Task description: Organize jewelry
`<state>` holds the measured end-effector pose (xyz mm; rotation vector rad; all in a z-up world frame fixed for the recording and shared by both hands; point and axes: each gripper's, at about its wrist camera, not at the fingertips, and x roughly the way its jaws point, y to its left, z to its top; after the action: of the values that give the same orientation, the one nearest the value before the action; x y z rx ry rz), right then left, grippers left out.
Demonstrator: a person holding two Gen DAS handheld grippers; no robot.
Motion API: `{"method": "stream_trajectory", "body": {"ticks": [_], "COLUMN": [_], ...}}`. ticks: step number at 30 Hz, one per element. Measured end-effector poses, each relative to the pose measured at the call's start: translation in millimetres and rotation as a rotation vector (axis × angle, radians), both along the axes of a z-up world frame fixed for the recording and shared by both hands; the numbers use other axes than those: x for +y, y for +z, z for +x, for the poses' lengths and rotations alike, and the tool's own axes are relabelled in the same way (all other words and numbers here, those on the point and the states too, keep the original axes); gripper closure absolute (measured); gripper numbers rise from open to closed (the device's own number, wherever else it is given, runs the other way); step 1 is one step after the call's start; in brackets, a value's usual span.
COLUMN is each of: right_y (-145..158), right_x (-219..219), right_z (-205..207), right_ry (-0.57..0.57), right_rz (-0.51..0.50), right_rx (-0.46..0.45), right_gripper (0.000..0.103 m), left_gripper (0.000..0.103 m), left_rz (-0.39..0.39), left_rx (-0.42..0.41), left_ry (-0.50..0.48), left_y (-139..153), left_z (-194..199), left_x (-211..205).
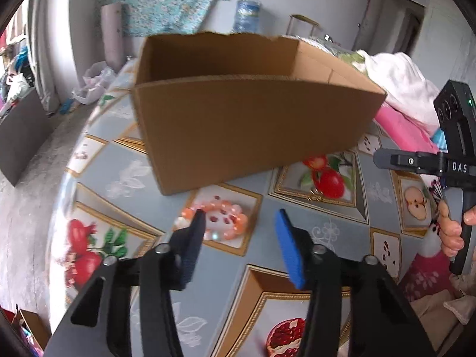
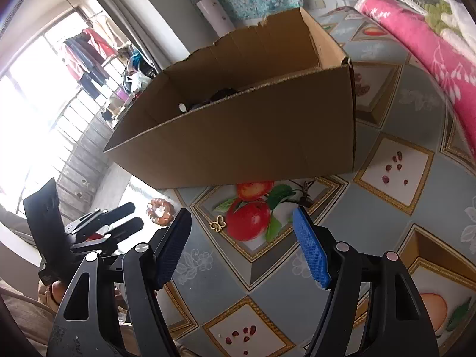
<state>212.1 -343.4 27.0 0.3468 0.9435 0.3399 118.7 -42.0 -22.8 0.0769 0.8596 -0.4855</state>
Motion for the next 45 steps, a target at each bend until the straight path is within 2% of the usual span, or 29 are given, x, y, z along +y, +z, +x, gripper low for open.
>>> {"method": "stream_trajectory", "body": {"ticks": [5,7,9,16,23,31,36,45], "right_y": [-2,-2,-2,-6,-8,-9,-11,-27], "right_x": [2,3,3,4,2,35,69,86], "right_z": [4,5,6,10,13,18,18,23], "right_ry": [0.002,0.000,-0.003,-0.003,0.005,0.106,0.220,0.185], "right_rz": [-0.007,-0.008,-0.008,-0.009,-0.010,-0.084,-0.182,-0.259], "right_rx": [0.011,0.013,0.016,0.029,0.035,0.017,-0.016,-0.011], "right_gripper": [0.035,0.035,0.035,0.035,0.036,0.057,0.062,0.079], "left_gripper": [0.060,0.063,0.067,0.071,0.094,0.094,0.094,0.094], "left_rz": [-0.002,-0.005,0.005,0.022,0.068,0.090,0.075,0.069], "left_rx": [0.055,0.065,0.071,0.048,0.047,0.071,0.085,0.090], "left_ry": [-0.020,-0.020,-0.027,-0.045,-0.012,0.015,0.027,0.034], "left_y": [-16,-20,-24,-25,-25,-24,-24,-24], "left_z": [13,17,19,20,22,23,24,25], "left_x": [-7,-8,-9,-12,-10,-15,-13,-12]}}
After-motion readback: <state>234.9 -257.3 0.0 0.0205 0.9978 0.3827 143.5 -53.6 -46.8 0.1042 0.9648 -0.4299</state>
